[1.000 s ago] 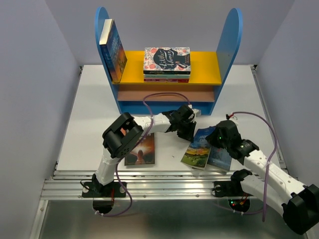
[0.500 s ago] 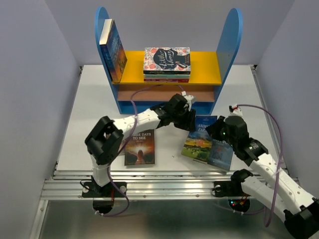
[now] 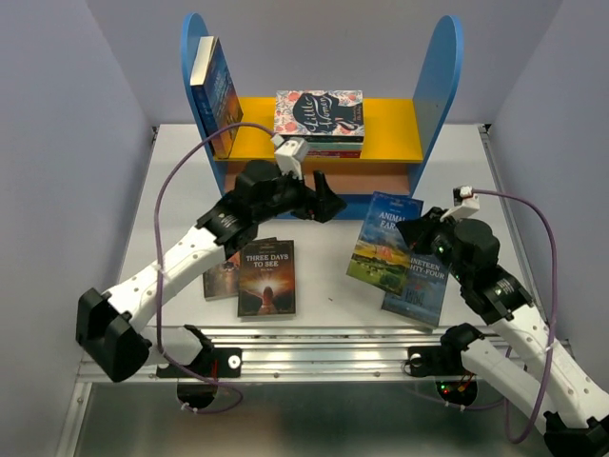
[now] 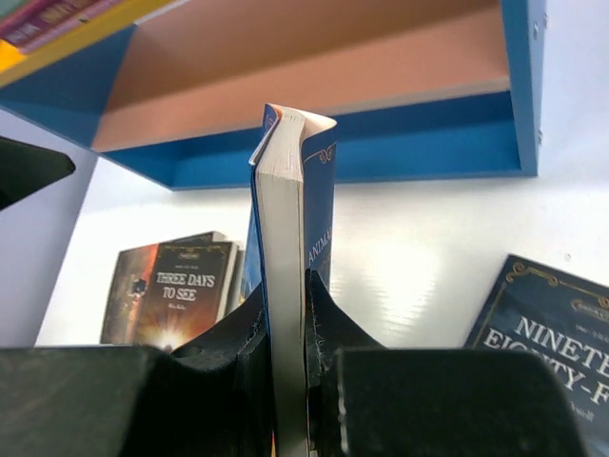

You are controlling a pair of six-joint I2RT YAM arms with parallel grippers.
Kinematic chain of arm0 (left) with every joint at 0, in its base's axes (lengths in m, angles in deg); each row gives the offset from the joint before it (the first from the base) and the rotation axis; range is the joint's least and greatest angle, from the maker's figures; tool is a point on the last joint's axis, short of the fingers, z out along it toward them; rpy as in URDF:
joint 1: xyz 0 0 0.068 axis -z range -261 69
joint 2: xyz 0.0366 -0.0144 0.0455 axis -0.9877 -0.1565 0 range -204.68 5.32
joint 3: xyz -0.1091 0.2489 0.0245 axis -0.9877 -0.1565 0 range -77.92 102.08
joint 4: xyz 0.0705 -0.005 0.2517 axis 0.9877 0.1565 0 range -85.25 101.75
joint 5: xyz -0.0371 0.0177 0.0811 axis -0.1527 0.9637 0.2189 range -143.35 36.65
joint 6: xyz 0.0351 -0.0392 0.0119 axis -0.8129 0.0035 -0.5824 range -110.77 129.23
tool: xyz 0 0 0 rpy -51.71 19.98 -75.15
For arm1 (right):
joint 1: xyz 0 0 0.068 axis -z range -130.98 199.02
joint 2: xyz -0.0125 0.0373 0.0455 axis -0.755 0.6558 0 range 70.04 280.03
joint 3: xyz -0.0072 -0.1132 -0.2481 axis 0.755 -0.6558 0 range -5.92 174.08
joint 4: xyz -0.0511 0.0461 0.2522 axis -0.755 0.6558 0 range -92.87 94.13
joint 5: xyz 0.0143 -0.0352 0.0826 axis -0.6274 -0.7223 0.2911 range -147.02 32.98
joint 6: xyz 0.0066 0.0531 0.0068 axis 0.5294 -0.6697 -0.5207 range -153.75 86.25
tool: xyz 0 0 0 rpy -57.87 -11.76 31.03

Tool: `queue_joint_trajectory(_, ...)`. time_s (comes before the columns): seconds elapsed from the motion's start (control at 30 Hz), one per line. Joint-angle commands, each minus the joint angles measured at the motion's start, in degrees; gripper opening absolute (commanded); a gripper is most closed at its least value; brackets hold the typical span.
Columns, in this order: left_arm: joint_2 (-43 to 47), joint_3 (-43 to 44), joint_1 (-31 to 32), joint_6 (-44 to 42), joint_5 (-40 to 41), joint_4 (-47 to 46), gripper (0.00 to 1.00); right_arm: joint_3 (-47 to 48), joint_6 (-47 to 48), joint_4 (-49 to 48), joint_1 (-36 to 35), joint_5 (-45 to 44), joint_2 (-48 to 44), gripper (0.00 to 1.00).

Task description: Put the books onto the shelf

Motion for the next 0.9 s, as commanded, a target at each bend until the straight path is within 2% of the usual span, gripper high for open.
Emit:
queue_joint_trajectory(0.0, 5.5, -8.0, -6.0, 2.1, -12.2, -10.7, 0.99, 5.0, 1.2, -11.7, -0.4, 5.2, -0.8, 0.01)
queue_joint_trajectory(0.03, 6.8, -8.7, -6.4, 2.2, -13.8, -11.6, 0.99, 5.3, 1.3, -12.5, -0.4, 9.8, -0.7, 0.01)
queue_joint_trajectory(0.23, 10.6, -11.6, -6.8, 2.9, -19.0, -15.2, 0.99, 6.9, 1.0, -20.7, -0.4, 23.9, -0.5, 0.01)
queue_joint_trajectory(0.4, 13.5, -13.5, -6.8, 4.3, -18.0, -18.5, 0.99, 7.6, -0.5, -22.8, -0.4, 27.6, 0.4, 0.01)
queue_joint_trajectory(0.53, 14.8, -15.0, -6.8, 6.4, -20.7, -22.5, 0.99, 7.8, -1.4, -24.0, -0.4, 29.4, 1.5, 0.01)
queue_joint_trajectory(0.87, 13.0, -15.0, -6.8, 8.0, -23.8, -25.0, 0.99, 7.0, -3.4, -29.0, -0.4, 31.3, 3.1, 0.01)
